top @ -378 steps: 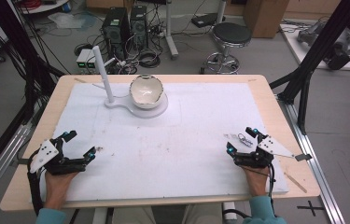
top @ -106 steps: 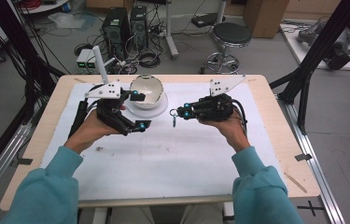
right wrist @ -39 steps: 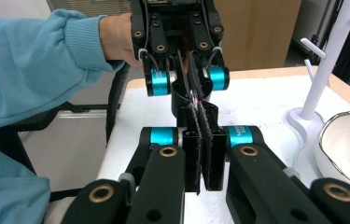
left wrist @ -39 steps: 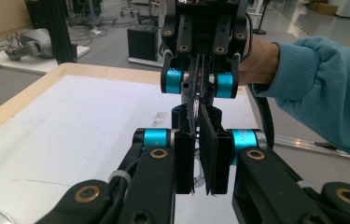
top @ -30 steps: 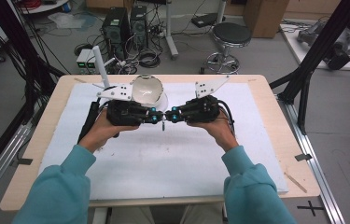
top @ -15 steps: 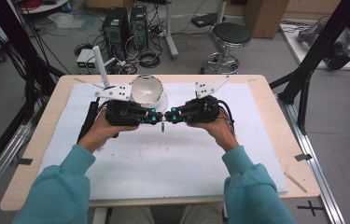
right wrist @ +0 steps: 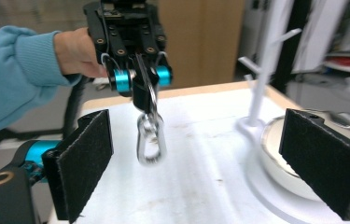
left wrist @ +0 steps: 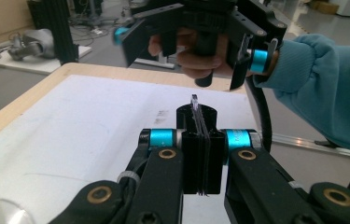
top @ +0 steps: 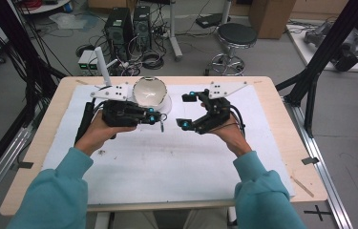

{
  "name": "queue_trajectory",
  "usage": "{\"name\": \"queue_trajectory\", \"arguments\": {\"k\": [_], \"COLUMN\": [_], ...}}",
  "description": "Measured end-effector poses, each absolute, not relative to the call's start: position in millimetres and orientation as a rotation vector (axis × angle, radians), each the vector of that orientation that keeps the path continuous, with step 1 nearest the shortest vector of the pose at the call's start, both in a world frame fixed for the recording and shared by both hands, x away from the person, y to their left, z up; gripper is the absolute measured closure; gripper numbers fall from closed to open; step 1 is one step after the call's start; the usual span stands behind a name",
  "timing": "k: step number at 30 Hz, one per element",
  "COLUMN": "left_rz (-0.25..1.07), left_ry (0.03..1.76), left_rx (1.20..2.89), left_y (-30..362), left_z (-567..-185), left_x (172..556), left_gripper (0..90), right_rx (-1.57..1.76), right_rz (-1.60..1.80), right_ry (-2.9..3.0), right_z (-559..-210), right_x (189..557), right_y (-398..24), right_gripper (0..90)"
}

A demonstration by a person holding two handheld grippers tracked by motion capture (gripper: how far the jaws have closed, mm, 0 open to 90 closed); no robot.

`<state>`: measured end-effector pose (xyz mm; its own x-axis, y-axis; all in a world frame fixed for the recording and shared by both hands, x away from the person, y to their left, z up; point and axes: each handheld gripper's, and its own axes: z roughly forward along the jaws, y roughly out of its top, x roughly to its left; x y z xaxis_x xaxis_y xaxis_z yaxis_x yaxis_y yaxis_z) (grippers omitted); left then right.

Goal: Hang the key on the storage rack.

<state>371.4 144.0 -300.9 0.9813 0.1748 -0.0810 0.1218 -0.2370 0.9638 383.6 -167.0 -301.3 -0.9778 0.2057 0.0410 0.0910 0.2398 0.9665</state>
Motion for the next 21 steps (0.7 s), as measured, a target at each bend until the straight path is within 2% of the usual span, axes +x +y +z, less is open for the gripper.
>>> {"name": "queue_trajectory", "arguments": {"k": [1, 8, 15, 21], "left_rz": [0.057, 0.095, 0.144, 0.201], "left_ry": [0.225, 0.279, 0.347, 0.384], "left_rx": [1.818, 1.843, 1.871, 1.908], "left_y": [147.1, 170.1, 201.7, 220.8], "left_z": [-300.2, -287.2, -272.8, -256.5], "left_x": [372.6, 383.0, 397.3, 411.1], "left_gripper": [89.0, 89.0, 89.0, 88.9], "right_rx": [0.324, 0.485, 0.647, 0.730], "right_rz": [1.851, 1.739, 1.736, 1.711], "right_ry": [2.376, 2.222, 2.051, 1.979], "right_z": [-302.9, -323.8, -358.8, -386.2], "right_x": [381.6, 368.2, 349.0, 336.8], "right_y": [-173.1, -220.3, -268.7, -293.0], "right_gripper": [0.4, 0.5, 0.5, 0.5]}}
